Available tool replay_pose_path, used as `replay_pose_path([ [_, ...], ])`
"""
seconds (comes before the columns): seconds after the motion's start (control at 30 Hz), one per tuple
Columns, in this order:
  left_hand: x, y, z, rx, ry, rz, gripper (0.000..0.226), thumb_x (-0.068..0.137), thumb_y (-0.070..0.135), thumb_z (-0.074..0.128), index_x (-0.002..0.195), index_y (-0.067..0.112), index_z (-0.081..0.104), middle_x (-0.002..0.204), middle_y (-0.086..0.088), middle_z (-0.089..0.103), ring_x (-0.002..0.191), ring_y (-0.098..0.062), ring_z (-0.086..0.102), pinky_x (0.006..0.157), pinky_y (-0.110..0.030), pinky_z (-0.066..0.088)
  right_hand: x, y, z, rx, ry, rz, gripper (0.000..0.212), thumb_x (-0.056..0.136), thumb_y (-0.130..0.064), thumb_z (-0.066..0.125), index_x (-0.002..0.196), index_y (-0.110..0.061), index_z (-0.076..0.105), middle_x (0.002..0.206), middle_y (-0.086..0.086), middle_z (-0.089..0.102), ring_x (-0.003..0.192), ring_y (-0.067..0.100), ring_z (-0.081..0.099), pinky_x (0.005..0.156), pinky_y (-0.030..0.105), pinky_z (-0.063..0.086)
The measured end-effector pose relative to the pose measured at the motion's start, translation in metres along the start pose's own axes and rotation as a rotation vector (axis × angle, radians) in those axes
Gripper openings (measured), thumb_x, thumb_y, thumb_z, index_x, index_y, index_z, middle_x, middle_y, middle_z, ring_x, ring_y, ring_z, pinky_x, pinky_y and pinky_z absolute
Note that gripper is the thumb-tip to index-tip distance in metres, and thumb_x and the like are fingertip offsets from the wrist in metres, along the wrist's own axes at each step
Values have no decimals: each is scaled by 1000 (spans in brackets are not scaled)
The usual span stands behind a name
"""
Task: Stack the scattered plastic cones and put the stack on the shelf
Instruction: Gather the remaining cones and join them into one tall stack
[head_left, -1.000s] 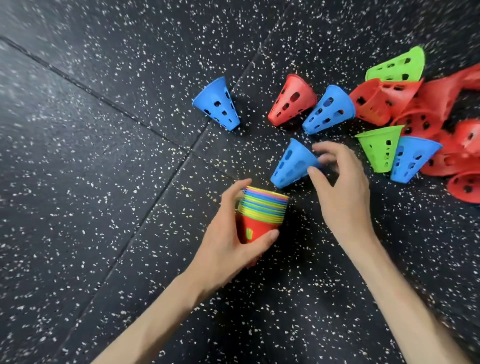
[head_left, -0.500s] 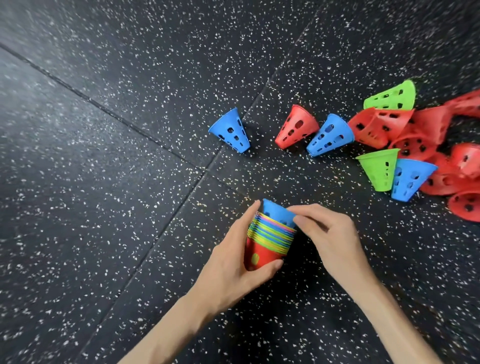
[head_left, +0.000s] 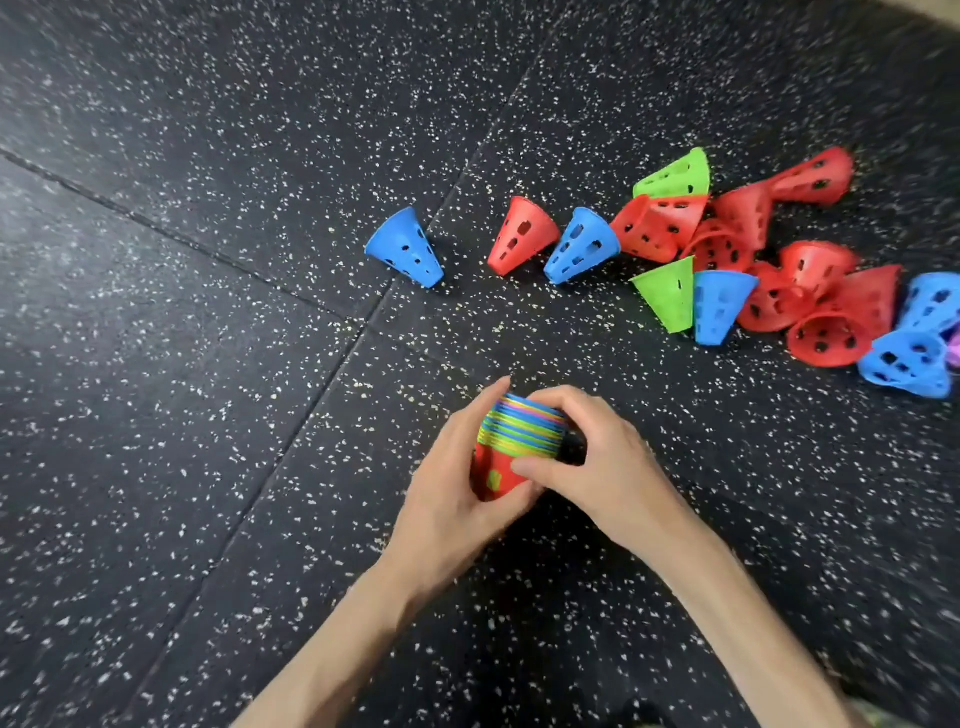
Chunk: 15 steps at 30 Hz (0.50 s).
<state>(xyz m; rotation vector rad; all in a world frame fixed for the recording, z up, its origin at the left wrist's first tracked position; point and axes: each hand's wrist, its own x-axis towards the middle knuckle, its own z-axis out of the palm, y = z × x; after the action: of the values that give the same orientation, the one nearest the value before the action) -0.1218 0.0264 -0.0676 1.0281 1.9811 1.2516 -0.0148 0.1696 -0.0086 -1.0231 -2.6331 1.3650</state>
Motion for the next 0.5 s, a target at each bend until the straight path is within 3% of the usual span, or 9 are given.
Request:
replay_pose_path([
  [0.13, -15, 24, -12, 80, -42, 41, 85, 85, 32, 78, 154, 45, 31, 149, 22, 48, 132, -7, 53, 109, -37, 47, -33, -18, -12, -30, -12, -17, 50, 80, -32, 81, 115, -48, 49, 111, -37, 52, 109, -14, 46, 85, 2, 32],
  [0.3, -32, 58, -25, 158, -107, 130, 84, 85, 40, 80, 150, 52, 27, 141, 23, 52, 113, -1, 58, 100, -26, 48, -78, -33, -21, -10, 92, -48, 48, 84, -27, 79, 120, -41, 52, 117, -27, 56, 108, -8, 50, 85, 8, 34],
  [0.4, -45, 86, -31, 145, -108, 174, 83, 85, 40, 80, 147, 55, 26, 131, 19, 58, 96, 4, 58, 89, -26, 50, -103, -49, -27, 6, 192, -87, 48, 82, -21, 80, 118, -41, 54, 112, -27, 57, 106, -10, 50, 83, 5, 34],
  [0.5, -63, 114, -36, 117, -81, 186, 83, 82, 41, 80, 144, 57, 28, 124, 18, 63, 86, 1, 60, 82, -31, 52, -128, -69, -40, 28, 246, -140, 51, 79, -14, 81, 123, -30, 61, 116, -19, 63, 105, -3, 55, 90, 10, 39],
])
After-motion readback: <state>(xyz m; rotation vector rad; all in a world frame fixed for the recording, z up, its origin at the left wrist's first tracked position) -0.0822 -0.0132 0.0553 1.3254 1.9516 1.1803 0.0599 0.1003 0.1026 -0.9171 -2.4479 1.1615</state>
